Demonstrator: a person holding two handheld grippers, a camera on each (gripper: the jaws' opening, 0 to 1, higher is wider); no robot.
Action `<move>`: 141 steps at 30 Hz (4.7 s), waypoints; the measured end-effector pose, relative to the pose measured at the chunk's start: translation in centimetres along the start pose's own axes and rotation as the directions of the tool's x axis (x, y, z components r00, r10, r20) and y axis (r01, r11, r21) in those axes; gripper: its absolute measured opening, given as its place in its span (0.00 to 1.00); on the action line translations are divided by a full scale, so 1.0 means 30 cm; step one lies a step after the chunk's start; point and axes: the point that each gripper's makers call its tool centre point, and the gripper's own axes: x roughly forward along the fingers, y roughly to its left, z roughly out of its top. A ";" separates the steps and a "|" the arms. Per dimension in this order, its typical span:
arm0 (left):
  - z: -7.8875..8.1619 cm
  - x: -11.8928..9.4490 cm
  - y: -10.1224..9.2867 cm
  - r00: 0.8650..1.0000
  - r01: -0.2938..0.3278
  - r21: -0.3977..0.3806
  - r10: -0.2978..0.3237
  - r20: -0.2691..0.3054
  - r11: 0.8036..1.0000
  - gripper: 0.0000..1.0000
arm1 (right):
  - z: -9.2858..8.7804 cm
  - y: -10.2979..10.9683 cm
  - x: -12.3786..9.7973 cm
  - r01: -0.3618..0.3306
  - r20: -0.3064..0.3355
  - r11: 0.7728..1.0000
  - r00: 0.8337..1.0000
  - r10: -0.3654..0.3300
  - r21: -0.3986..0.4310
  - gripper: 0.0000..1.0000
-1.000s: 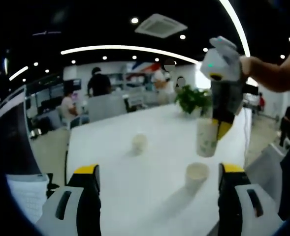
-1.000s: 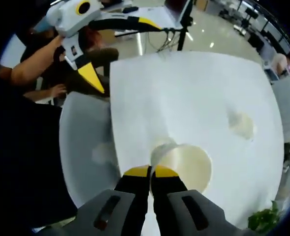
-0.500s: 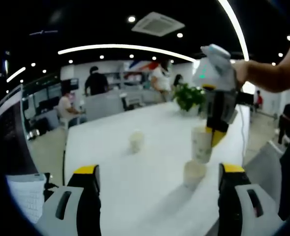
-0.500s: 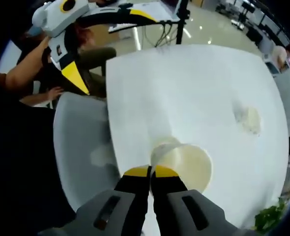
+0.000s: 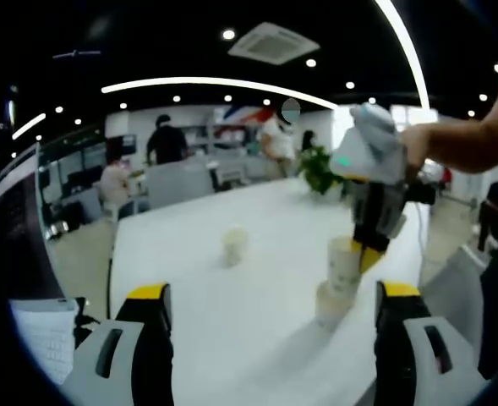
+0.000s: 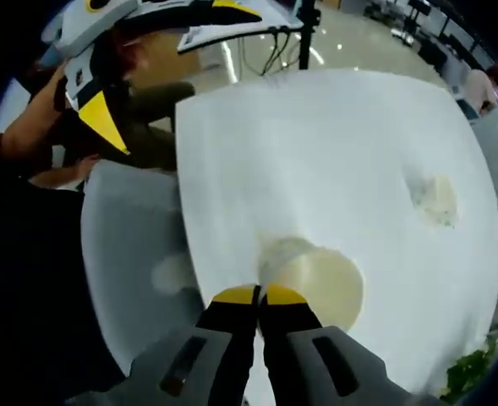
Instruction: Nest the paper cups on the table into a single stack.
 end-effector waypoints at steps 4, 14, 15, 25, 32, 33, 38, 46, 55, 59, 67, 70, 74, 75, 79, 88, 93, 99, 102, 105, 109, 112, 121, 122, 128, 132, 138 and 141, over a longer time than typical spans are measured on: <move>-0.004 -0.001 -0.001 1.000 0.001 0.003 -0.001 -0.005 1.000 0.99 | -0.013 0.004 0.028 0.007 -0.015 0.999 1.000 -0.008 -0.044 0.00; -0.003 -0.001 -0.004 1.000 0.000 -0.002 0.000 -0.001 1.000 0.99 | -0.053 -0.014 0.067 0.011 -0.047 0.997 0.999 -0.015 -0.079 0.00; -0.004 -0.001 -0.004 1.000 0.000 -0.001 0.000 -0.001 1.000 0.99 | -0.054 -0.012 0.068 0.008 -0.045 0.997 0.999 -0.011 -0.081 0.00; -0.008 -0.001 -0.011 1.000 0.006 -0.002 -0.006 -0.006 1.000 0.99 | -0.061 -0.008 0.121 -0.016 -0.042 0.996 0.999 0.012 -0.093 0.00; -0.015 -0.006 -0.007 1.000 0.003 -0.001 -0.003 -0.010 1.000 0.99 | -0.061 -0.010 0.154 -0.023 -0.045 0.996 0.999 0.019 -0.092 0.00; -0.017 -0.007 -0.007 1.000 0.003 0.002 -0.002 -0.013 1.000 0.99 | -0.063 -0.009 0.158 -0.024 -0.047 0.995 0.999 0.019 -0.092 0.00; -0.032 -0.016 0.000 1.000 -0.005 -0.005 0.005 -0.017 1.000 0.99 | -0.071 -0.007 0.176 -0.024 -0.057 0.995 0.998 0.019 -0.099 0.00; -0.039 -0.022 0.002 1.000 -0.012 -0.008 0.012 -0.020 1.000 0.99 | -0.073 -0.010 0.163 -0.015 -0.036 0.992 0.999 0.011 -0.122 0.03; -0.035 -0.017 0.000 1.000 -0.009 -0.003 0.009 -0.019 1.000 0.99 | -0.050 -0.034 0.116 0.015 0.049 0.988 0.999 -0.008 -0.157 0.19; -0.025 -0.013 -0.007 1.000 -0.001 0.014 0.002 -0.010 1.000 0.99 | -0.025 -0.060 0.067 0.041 0.137 0.987 0.990 -0.019 -0.157 0.28; -0.008 0.002 0.006 1.000 0.017 0.011 -0.017 -0.022 1.000 1.00 | 0.012 -0.178 -0.106 0.129 0.356 0.992 0.927 -0.117 -0.010 0.43; 0.008 0.008 0.010 1.000 0.026 0.005 -0.026 -0.010 1.000 1.00 | 0.008 -0.219 -0.190 0.168 0.446 0.985 0.879 -0.167 0.039 0.45; 0.029 0.026 -0.011 0.998 0.065 -0.009 -0.065 0.017 0.998 0.99 | -0.039 -0.233 -0.238 0.173 0.482 0.982 0.855 -0.190 0.082 0.51; 0.038 0.034 -0.010 0.998 0.063 -0.016 -0.063 0.029 0.998 0.99 | -0.055 -0.237 -0.244 0.177 0.491 0.980 0.847 -0.201 0.096 0.52; 0.053 0.056 -0.021 0.996 0.077 -0.024 -0.076 0.047 0.997 0.99 | -0.111 -0.239 -0.250 0.182 0.518 0.973 0.824 -0.229 0.140 0.55; 0.030 0.102 -0.035 0.996 0.082 -0.028 -0.082 0.022 0.996 0.99 | -0.184 -0.256 -0.291 0.202 0.644 0.951 0.700 -0.308 0.236 0.62; 0.020 0.121 -0.040 0.996 0.080 -0.023 -0.079 0.041 0.997 0.99 | -0.217 -0.285 -0.331 0.208 0.705 0.927 0.603 -0.373 0.313 0.66; 0.027 0.125 -0.024 0.995 0.042 0.017 -0.044 0.091 0.999 0.99 | -0.273 -0.311 -0.331 0.191 0.724 0.903 0.543 -0.425 0.386 0.70; 0.010 0.127 -0.002 0.996 0.027 0.006 -0.027 0.080 1.000 0.99 | -0.300 -0.305 -0.308 0.156 0.729 0.899 0.537 -0.425 0.409 0.73; -0.013 0.127 0.000 0.997 0.035 -0.019 -0.034 0.065 0.999 0.99 | -0.324 -0.306 -0.294 0.173 0.729 0.889 0.517 -0.449 0.425 0.78; -0.031 0.125 0.001 0.997 0.045 -0.029 -0.043 0.057 0.999 0.99 | -0.336 -0.314 -0.316 0.201 0.766 0.873 0.421 -0.487 0.445 0.91; -0.038 0.120 0.000 0.996 0.049 -0.022 -0.048 0.070 0.999 0.99 | -0.357 -0.309 -0.308 0.192 0.768 0.865 0.401 -0.500 0.463 0.94; -0.119 0.100 0.020 0.998 0.031 0.001 -0.031 0.063 1.000 0.99 | -0.432 -0.310 -0.212 0.189 0.742 0.848 0.415 -0.526 0.495 1.00; -0.131 0.097 0.023 0.998 0.027 -0.007 -0.027 0.051 1.000 0.99 | -0.442 -0.312 -0.200 0.188 0.732 0.846 0.430 -0.528 0.500 1.00; -0.182 0.081 0.034 1.000 0.020 -0.024 -0.020 0.003 1.000 0.99 | -0.473 -0.304 -0.186 0.207 0.722 0.842 0.437 -0.536 0.499 1.00; -0.205 0.083 0.038 1.000 0.019 -0.044 -0.019 -0.019 0.999 0.99 | -0.483 -0.305 -0.184 0.205 0.718 0.838 0.438 -0.541 0.506 1.00; -0.253 0.100 0.052 0.999 0.010 -0.063 -0.012 -0.034 0.998 0.99 | -0.491 -0.305 -0.177 0.193 0.714 0.832 0.438 -0.547 0.520 1.00; -0.264 0.117 0.053 0.999 0.008 -0.076 -0.011 -0.041 0.997 0.99 | -0.488 -0.298 -0.173 0.179 0.721 0.834 0.430 -0.543 0.522 1.00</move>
